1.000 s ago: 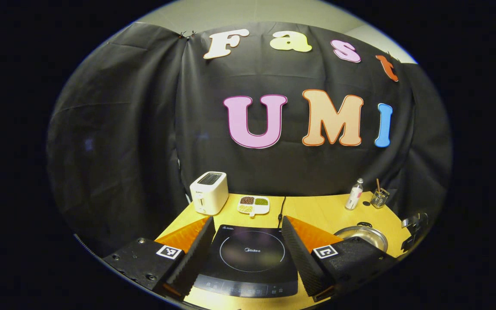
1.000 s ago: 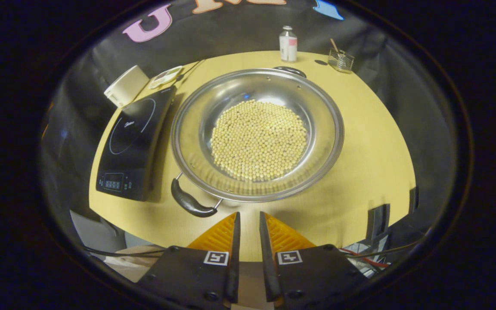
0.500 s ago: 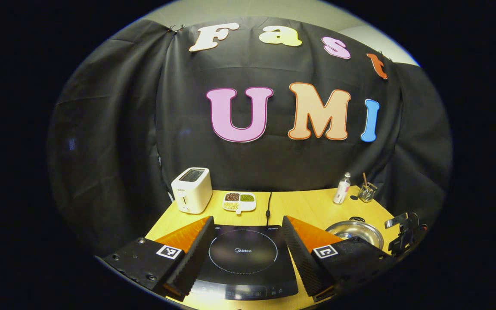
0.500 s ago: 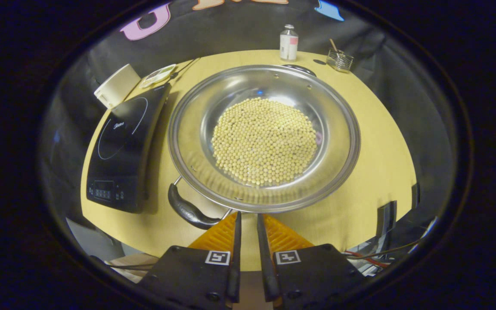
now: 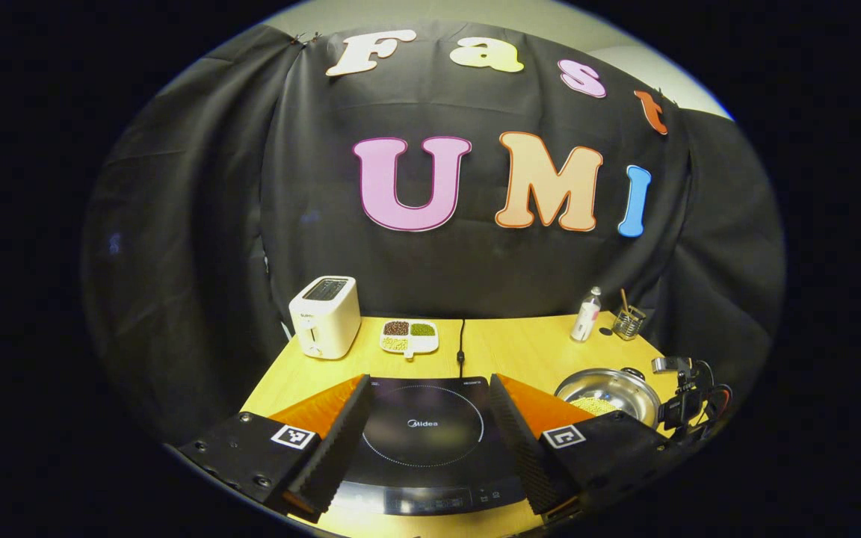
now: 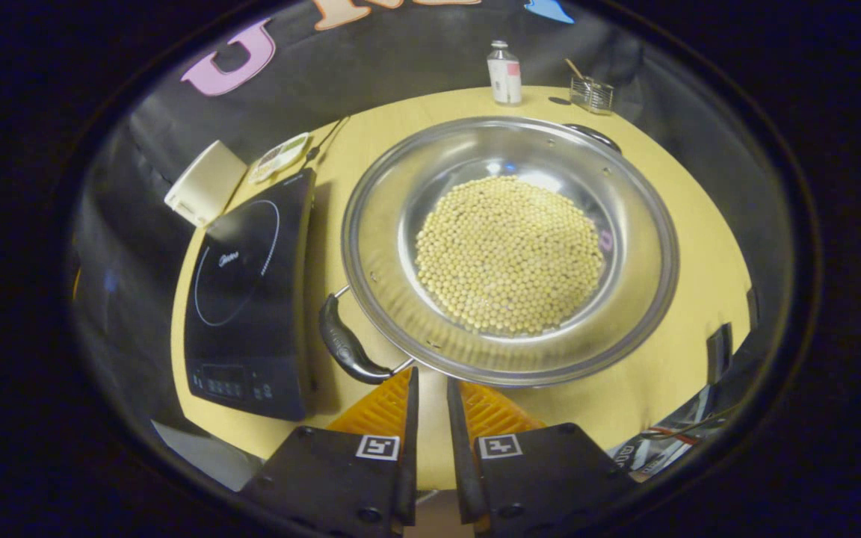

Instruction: First push the handle of the pot to place it horizontally, then grasp the pot with both hands and set it on the induction cooktop.

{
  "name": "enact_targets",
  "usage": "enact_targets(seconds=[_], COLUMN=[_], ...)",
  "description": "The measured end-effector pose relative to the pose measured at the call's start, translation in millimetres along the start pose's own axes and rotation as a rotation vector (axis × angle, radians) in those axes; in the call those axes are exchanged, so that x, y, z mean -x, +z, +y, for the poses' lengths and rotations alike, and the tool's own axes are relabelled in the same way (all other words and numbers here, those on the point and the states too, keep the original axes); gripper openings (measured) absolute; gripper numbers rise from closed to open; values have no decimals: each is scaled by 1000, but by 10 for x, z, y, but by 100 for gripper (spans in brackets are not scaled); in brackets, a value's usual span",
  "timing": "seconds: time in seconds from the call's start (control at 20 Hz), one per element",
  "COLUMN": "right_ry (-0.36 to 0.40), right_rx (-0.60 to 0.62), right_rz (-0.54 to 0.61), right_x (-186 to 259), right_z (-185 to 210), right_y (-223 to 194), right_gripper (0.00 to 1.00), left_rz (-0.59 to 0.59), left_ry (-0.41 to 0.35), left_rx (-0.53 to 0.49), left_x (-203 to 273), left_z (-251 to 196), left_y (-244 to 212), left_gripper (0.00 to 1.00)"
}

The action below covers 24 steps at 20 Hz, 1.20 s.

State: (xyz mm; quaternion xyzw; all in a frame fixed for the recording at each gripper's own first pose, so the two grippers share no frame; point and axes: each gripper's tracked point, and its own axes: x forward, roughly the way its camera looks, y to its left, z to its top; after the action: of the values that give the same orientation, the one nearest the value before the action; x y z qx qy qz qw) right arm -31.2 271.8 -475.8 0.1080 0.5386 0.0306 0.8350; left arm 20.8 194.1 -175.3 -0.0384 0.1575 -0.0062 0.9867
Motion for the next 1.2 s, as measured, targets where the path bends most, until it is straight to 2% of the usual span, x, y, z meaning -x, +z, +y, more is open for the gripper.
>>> enact_targets(seconds=[0.25,0.5,0.6,0.95,1.0,1.05,1.1,1.15,1.2], right_ry=[87,105,112,135,159,165,171,183,196], right_rx=[-141,-204,-230,-216,-208,-199,-188,-177,-170], right_rz=[1,-31,-42,-48,-45,-47,-52,-51,-49], right_x=[-174,-319,-363,-366,-354,-311,-255,-202,-136], right_z=[360,631,702,785,814,795,788,767,754], right_y=[92,227,274,324,320,303,285,275,236], right_gripper=[24,24,24,24,16,31,34,27,29], left_rz=[15,36,41,49,47,44,44,46,50], left_ry=[14,14,14,14,13,10,6,-1,-11], left_rx=[-4,10,10,9,3,-2,-2,0,2], left_x=[27,31,22,59,71,80,80,80,80], left_z=[136,193,206,218,219,211,199,178,146], left_y=[-86,-175,-194,-227,-221,-218,-211,-229,-236], left_gripper=[95,97,95,95,95,95,95,95,95])
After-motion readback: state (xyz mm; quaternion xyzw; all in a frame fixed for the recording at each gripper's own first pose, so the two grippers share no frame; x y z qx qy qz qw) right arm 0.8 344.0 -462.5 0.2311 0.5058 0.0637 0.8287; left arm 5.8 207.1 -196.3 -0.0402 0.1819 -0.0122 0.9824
